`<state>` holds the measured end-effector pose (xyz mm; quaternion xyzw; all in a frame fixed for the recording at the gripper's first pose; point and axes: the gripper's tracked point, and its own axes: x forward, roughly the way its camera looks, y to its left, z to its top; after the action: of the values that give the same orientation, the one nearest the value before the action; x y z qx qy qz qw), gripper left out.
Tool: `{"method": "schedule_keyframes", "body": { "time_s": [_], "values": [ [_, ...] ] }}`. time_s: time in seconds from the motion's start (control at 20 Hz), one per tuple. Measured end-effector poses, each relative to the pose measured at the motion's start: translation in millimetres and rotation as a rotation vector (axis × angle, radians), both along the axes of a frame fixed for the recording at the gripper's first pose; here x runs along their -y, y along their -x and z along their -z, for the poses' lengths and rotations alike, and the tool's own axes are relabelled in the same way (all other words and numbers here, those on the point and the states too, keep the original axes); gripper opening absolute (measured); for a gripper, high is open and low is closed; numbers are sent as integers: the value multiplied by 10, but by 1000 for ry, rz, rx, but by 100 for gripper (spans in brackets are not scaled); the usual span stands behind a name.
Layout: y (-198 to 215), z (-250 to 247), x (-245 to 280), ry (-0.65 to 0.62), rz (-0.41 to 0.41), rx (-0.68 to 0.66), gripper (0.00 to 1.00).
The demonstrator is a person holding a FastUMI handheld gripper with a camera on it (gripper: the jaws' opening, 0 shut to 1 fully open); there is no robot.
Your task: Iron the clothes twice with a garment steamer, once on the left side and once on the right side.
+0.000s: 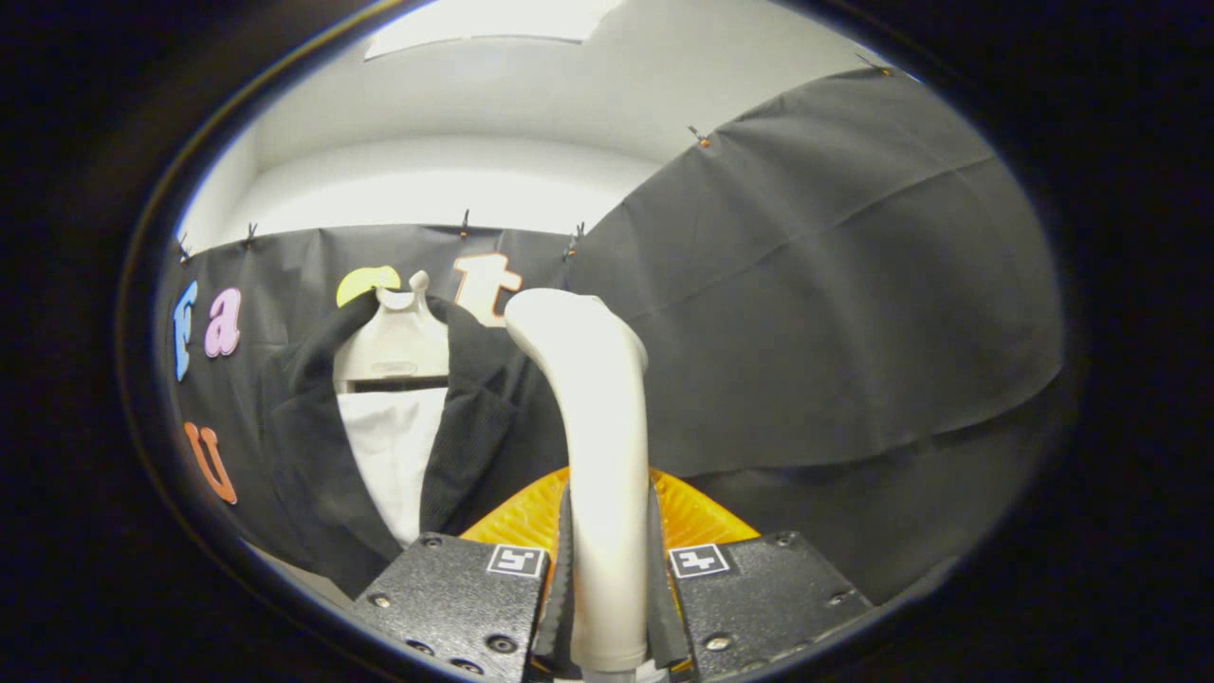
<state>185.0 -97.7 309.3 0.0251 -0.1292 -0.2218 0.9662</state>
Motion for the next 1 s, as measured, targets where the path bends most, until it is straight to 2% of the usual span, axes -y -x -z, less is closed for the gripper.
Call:
{"method": "schedule_keyframes", "body": {
  "time_s": [0.25, 0.4, 0.65, 1.0],
  "values": [
    [-322, -306, -153, 68, -71, 35, 34],
    [-438, -329, -254, 95, -95, 21, 35],
    [-516, -142, -348, 120, -107, -15, 34],
    [-522, 258, -360, 148, -71, -102, 34]
  ]
}}
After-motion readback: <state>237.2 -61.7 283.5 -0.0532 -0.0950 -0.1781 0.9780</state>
